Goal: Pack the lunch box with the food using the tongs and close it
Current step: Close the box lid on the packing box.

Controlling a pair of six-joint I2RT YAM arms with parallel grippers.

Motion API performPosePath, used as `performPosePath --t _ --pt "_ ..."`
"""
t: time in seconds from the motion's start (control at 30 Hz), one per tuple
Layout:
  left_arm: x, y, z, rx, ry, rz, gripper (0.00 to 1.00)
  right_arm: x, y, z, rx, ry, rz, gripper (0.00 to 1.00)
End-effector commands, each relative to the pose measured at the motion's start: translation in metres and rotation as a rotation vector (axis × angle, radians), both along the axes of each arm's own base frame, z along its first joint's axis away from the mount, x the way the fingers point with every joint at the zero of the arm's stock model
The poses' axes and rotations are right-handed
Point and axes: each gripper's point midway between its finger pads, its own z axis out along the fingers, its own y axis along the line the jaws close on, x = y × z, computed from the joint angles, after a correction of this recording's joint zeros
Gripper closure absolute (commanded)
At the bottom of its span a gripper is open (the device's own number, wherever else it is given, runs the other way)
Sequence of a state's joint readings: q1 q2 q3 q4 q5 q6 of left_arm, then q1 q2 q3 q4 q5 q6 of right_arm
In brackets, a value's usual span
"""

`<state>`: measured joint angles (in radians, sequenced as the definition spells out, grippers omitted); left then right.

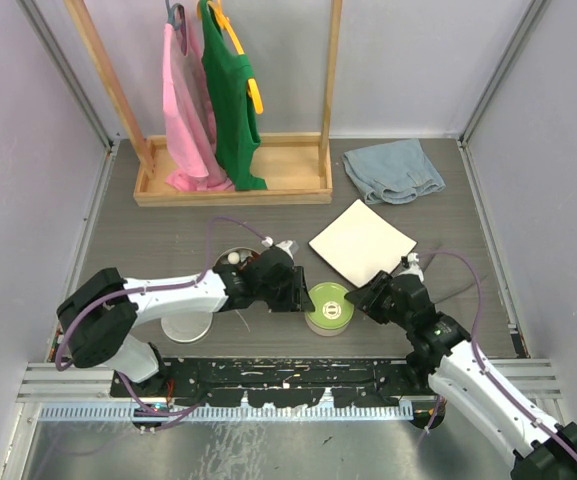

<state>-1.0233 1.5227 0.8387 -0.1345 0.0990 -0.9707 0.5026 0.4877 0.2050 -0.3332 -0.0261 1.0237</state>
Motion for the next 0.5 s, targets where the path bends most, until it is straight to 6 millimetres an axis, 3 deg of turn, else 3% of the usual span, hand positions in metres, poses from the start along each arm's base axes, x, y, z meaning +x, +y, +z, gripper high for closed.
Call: performPosePath --t 0.0,0.1,0.23,0.33,0.47 --pt "-0.013 0.043 -0.012 0.207 -0.014 -0.040 0.49 0.000 -0.025 0.010 -0.194 0.041 -0.027 0.51" --pt "-0.003 0.041 0.018 0.179 -0.084 -0.042 0.33 0.008 -0.028 0.028 -0.285 0.020 0.024 0.47" --pt "0.011 0.045 0.068 0.135 -0.200 -0.019 0.23 0.021 -0.027 0.061 -0.344 -0.033 0.061 0.45" --pt "0.020 0.065 0.097 0.129 -0.284 0.032 0.17 0.027 -0.020 0.086 -0.332 -0.089 0.093 0.43" --pt "0.029 0.104 0.114 0.134 -0.338 0.136 0.09 0.026 0.000 0.108 -0.247 -0.136 0.166 0.40"
